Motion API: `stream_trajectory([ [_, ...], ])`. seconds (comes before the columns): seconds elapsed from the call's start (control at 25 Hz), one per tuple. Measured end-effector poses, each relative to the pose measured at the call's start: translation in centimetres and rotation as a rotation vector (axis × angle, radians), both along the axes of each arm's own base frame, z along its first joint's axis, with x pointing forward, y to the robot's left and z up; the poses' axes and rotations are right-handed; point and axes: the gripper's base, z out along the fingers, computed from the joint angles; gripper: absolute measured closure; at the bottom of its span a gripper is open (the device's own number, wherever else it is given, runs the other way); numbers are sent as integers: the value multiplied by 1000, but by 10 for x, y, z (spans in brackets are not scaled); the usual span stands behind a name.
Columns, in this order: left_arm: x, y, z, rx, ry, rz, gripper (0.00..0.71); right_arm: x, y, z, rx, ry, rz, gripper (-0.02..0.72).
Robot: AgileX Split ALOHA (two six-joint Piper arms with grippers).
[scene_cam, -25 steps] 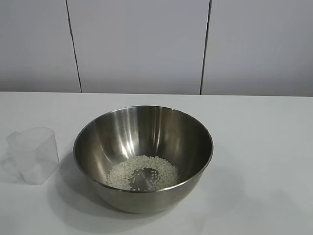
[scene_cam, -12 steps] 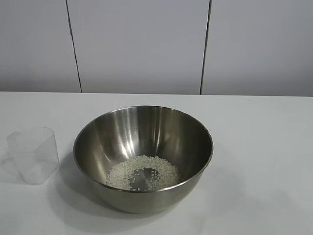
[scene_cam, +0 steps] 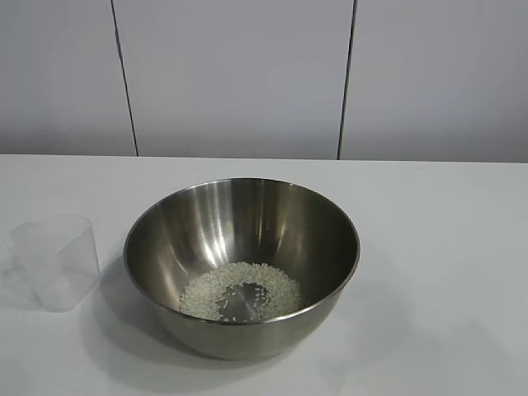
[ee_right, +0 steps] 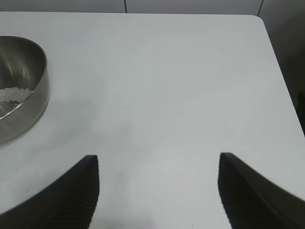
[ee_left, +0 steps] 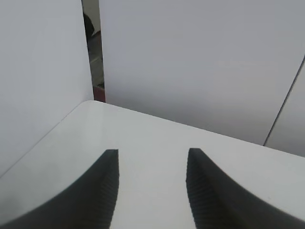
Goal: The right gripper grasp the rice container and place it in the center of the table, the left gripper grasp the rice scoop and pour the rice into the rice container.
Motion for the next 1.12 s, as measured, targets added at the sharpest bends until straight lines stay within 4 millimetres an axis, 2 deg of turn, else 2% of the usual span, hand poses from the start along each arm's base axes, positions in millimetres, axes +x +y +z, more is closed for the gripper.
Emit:
stream_trajectory([
  [0.12,-4,1,32,-29,33,17,378,0,0,0,0,0,0,216],
  [0.24,-17,-3,66,-51,27,42,378,0,0,0,0,0,0,216],
  [0.36,-34,-20,98,-41,-16,8,378,0,0,0,0,0,0,216],
  [0.48,-56,-40,115,-29,-36,-54,378,0,0,0,0,0,0,216],
  [0.64,-89,-61,128,16,-37,-149,378,0,0,0,0,1,0,216],
  [0.84,-140,-69,139,81,-49,-217,378,0,0,0,0,1,0,216],
  [1.12,-205,-62,120,117,150,-220,378,0,0,0,0,1,0,216],
])
